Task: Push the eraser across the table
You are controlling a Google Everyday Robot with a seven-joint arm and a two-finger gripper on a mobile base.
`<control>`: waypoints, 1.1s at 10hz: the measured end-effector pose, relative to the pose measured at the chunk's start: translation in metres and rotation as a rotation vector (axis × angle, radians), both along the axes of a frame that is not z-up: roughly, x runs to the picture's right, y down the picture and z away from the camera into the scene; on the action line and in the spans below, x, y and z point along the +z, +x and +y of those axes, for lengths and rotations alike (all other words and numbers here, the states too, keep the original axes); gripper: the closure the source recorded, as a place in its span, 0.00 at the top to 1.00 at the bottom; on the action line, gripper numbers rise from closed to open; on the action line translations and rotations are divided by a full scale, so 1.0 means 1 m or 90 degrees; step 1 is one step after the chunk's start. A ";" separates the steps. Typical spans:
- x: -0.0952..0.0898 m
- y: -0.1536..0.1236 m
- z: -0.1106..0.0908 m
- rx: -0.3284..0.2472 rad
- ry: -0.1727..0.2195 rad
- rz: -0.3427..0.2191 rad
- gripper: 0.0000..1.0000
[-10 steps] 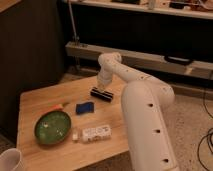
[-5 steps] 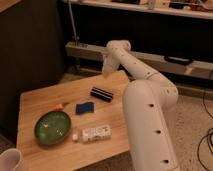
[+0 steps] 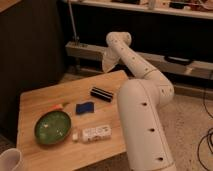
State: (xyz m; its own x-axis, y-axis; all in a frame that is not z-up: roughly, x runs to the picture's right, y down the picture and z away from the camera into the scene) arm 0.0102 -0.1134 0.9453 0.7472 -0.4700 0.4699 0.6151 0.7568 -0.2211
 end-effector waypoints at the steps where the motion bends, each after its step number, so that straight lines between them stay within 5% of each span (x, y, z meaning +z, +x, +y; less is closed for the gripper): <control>1: 0.008 0.001 0.012 -0.003 -0.004 0.003 0.00; 5: 0.054 0.004 0.072 -0.009 -0.006 0.034 0.00; 9: 0.061 0.005 0.077 0.006 0.008 0.045 0.00; 11: 0.059 0.004 0.081 -0.034 0.009 0.027 0.00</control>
